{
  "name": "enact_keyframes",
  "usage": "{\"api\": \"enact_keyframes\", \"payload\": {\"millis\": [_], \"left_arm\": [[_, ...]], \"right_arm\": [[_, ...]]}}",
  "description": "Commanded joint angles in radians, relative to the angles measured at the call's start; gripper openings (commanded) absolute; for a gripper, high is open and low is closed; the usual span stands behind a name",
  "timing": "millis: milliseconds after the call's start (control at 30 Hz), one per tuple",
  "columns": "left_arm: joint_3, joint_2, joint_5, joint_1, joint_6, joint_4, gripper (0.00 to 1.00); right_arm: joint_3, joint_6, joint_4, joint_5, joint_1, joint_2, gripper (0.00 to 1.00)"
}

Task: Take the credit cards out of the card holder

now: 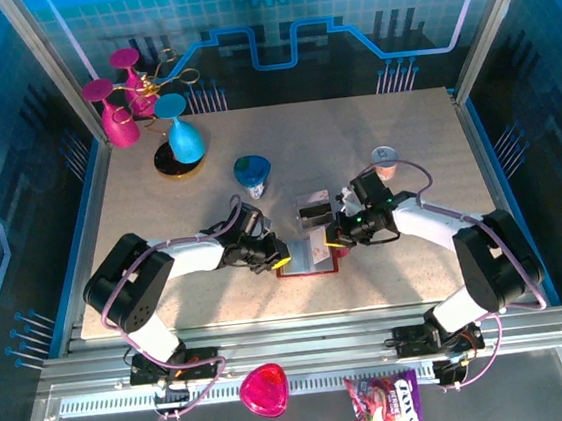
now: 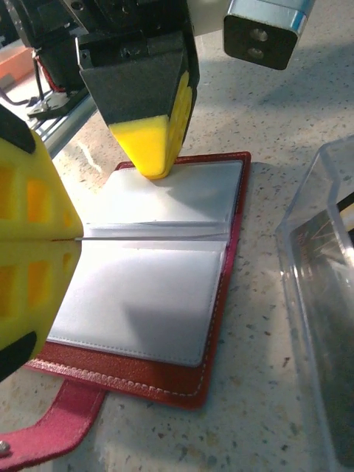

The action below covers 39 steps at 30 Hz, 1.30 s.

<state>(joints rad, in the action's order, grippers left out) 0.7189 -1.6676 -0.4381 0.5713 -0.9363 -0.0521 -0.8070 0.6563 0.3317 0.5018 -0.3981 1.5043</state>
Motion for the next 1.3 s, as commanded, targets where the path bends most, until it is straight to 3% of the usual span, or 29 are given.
{"api": "enact_keyframes", "payload": {"millis": [0,333,867,1267], "left_arm": [[-0.018,0.019,0.012,-0.010,-0.001,0.025,0.14],[-0.034,0.028,-0.005,-0.011,-0.032,-0.021,0.15],[-0.017,0.093,0.015,-0.024,-0.024,0.021,0.19],[-0.045,0.156,0.030,-0.053,-0.020,0.046,0.20]], "right_arm": [[-0.065,-0.082,0.107,-0.039,0.015,-0.021,0.00],[-0.298,-0.371,0.338,-0.091,0.021,0.045,0.00],[-0.741,-1.051,0.723,-0.317,0.012,0.270,0.00],[-1.010,-1.446,0.887,-0.392,-0.056,0.454,0.00]]}}
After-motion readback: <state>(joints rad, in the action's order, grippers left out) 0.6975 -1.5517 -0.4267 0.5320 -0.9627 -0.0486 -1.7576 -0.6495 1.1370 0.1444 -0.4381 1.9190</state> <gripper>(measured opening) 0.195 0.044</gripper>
